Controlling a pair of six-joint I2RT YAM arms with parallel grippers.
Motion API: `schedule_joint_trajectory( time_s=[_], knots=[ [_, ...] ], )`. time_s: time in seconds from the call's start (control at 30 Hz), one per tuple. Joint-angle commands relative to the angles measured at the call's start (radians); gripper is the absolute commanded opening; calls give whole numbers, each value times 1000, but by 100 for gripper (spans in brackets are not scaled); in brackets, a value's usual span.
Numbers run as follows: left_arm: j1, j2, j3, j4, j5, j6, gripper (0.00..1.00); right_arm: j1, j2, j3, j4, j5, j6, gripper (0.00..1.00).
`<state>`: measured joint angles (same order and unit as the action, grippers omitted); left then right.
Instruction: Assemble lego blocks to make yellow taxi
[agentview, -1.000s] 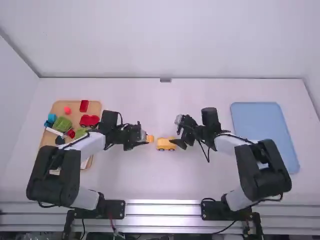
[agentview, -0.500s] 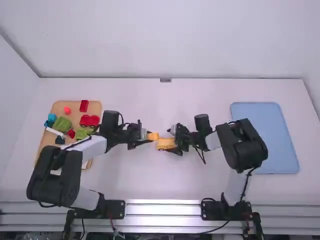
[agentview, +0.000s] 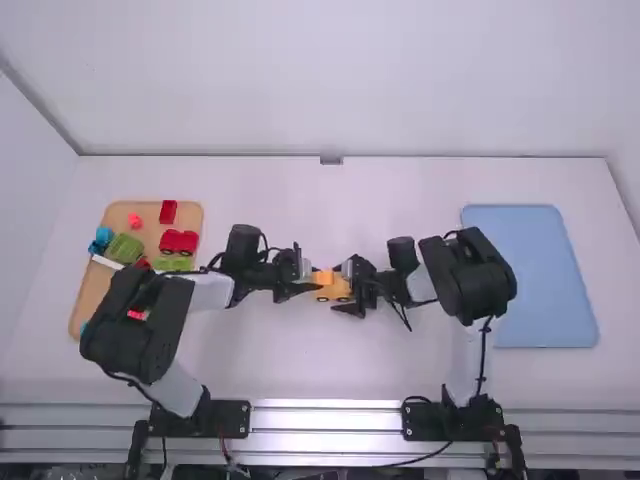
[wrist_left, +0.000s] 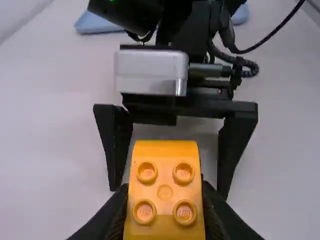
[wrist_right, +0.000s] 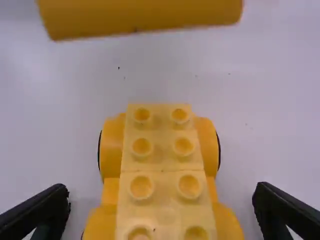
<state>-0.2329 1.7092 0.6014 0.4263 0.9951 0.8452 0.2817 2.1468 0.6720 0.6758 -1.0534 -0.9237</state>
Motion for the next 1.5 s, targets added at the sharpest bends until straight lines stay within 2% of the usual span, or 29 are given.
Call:
schedule_joint_trajectory(
  time_s=[0.0,0.2,0.4,0.47,0.57,1.0,1.07,1.1,1.2,1.23,1.27,1.3,1.47],
  knots=[
    [-1,14,-10,6,36,-27,15,-24,41,6,5,-71,-9,98],
    [-6,15,9,-24,32,-30,15,-47,106,68,3,-189,-9,98],
    [-9,34,48,-85,33,-26,15,-14,107,82,-8,-164,-32,99],
    [-9,56,62,-85,40,-27,15,-1,107,79,-7,-124,-52,93],
    [-10,80,79,-86,40,-27,15,9,107,79,-10,-101,-42,91],
    [-18,144,125,-74,69,-26,15,-23,107,67,-37,-101,-43,86],
    [-28,144,125,-77,62,-26,15,-26,107,68,-37,-101,-46,78],
    [-29,144,125,-77,63,-26,15,-26,107,68,-37,-100,-46,77],
    [-46,144,125,-76,59,-26,15,-26,107,68,-36,-98,-46,62],
    [-47,144,125,-76,59,-26,15,-26,107,68,-36,-98,-45,60],
    [-50,144,125,-72,47,-26,14,-26,107,67,-47,-98,-47,52],
    [-49,144,125,-71,27,-26,14,-25,107,68,-54,-98,-55,49],
    [-48,144,125,-86,10,-26,13,-23,107,68,-55,-98,-53,45]
  ],
)
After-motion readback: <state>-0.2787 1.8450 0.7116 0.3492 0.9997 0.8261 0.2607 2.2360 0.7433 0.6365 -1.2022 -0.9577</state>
